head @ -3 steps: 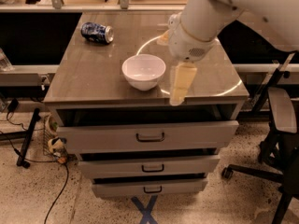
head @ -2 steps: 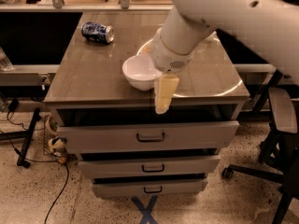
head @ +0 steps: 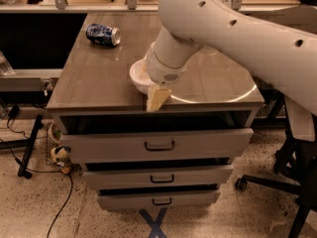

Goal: Move white bowl near pepsi can

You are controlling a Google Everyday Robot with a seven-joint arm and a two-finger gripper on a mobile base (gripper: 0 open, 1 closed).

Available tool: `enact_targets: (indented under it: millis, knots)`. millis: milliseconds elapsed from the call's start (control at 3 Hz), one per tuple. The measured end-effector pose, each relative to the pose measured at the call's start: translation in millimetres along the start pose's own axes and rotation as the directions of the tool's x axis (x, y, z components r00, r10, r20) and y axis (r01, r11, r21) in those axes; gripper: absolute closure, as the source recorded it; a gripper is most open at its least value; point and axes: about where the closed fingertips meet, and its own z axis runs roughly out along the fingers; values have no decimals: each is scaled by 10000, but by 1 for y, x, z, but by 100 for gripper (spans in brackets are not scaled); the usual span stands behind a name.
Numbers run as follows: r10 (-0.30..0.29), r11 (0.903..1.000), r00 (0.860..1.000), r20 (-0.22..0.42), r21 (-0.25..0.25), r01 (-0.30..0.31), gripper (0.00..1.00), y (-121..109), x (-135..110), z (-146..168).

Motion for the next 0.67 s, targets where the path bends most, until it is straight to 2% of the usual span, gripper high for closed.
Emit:
enact_targets:
  millis: [333,667]
  knots:
    - [155,9999,9999,-1,75,-155,61,-8,2,7]
    - [259,9983,9996,87,527,-263,84,-23,2,-6]
